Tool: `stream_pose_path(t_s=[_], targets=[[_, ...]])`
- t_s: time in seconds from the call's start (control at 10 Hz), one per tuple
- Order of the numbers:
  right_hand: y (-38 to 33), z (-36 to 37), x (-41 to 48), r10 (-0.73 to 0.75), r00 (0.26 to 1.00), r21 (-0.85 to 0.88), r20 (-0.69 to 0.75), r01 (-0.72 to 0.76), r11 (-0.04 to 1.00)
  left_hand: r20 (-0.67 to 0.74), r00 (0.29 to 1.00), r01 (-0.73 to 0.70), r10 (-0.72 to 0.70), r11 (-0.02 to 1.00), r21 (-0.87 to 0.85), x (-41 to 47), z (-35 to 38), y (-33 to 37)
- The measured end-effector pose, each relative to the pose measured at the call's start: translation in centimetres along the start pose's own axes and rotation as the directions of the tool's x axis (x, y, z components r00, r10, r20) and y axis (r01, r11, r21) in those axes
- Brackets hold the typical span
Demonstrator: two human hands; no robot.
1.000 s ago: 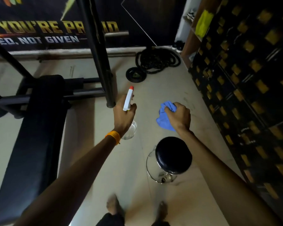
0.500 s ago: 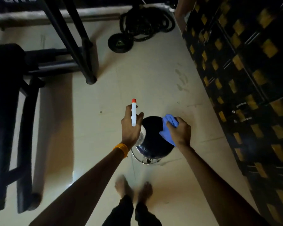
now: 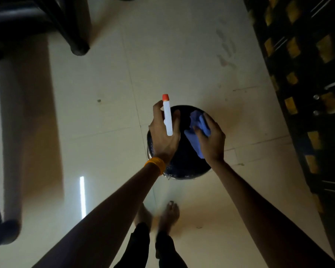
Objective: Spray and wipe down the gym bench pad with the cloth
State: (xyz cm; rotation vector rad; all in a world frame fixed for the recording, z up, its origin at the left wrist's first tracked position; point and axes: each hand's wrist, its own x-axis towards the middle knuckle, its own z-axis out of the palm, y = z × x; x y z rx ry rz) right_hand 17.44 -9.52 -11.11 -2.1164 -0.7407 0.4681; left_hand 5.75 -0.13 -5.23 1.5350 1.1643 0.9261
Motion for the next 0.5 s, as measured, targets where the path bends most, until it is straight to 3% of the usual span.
stream_pose_path(t_s=[0.2,0.5], targets=[[4.3,0.6,-1.0,-0.001,0.983,-0.218,0.183,0.042,0.975,0.087,0.996,0.0,-0.004,0.999,0.052,-1.1,1.3,-1.0],[2.0,-0.5,-1.1,0.016,0.99,-0.282,0.143,0.026,0.959,0.173,0.984,0.033,-0.04,0.999,0.038,-1.2,-0.3,-1.4]])
